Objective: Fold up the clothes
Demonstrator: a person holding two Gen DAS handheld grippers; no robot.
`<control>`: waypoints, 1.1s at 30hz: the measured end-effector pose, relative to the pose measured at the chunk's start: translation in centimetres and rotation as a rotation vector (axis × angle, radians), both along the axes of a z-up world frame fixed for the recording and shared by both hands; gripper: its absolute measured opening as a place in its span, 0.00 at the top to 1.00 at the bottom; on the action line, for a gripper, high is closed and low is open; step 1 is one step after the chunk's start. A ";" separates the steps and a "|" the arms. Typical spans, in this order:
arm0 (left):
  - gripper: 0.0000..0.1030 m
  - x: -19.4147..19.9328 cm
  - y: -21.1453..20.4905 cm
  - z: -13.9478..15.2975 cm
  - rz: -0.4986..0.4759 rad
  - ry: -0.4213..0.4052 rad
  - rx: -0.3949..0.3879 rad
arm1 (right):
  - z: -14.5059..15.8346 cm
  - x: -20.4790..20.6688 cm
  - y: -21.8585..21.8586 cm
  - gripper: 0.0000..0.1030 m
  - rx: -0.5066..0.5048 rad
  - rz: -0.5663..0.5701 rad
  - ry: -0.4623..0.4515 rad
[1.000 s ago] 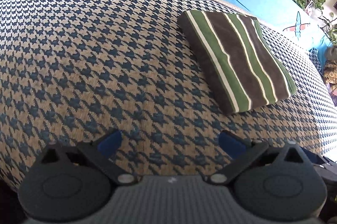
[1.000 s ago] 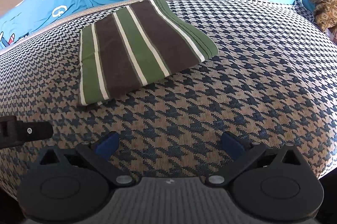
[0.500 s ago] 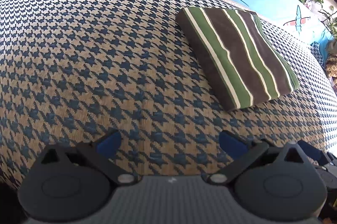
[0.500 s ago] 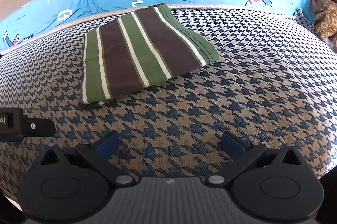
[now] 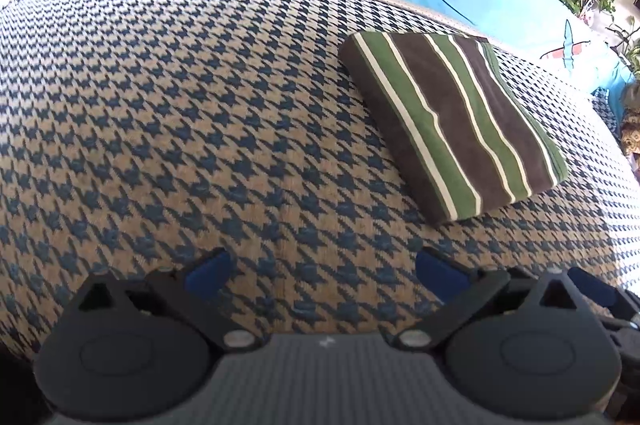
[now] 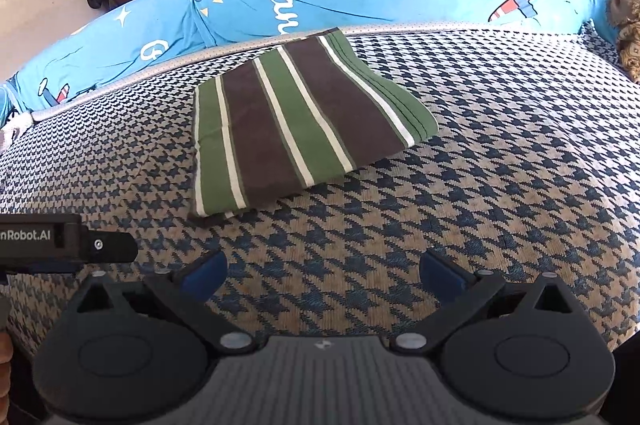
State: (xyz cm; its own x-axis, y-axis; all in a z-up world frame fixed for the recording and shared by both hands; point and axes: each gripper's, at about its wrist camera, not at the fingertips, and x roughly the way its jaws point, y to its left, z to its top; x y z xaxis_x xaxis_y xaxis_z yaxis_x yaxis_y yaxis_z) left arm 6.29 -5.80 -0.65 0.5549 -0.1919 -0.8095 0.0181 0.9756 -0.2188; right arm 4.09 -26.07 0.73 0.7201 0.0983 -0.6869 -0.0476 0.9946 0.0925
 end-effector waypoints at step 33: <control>0.00 6.9 7.6 3.2 0.077 -0.081 -0.061 | -0.2 -0.8 4.1 0.47 -0.028 0.194 -0.119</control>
State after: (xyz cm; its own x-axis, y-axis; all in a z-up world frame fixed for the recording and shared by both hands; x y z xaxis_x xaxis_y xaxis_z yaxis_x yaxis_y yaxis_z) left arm 13.23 1.78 2.52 0.6327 -0.1932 -0.7499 -0.0369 0.9597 -0.2785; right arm 3.26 -21.93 0.55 0.7659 0.2250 -0.6024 -0.2476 0.9677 0.0467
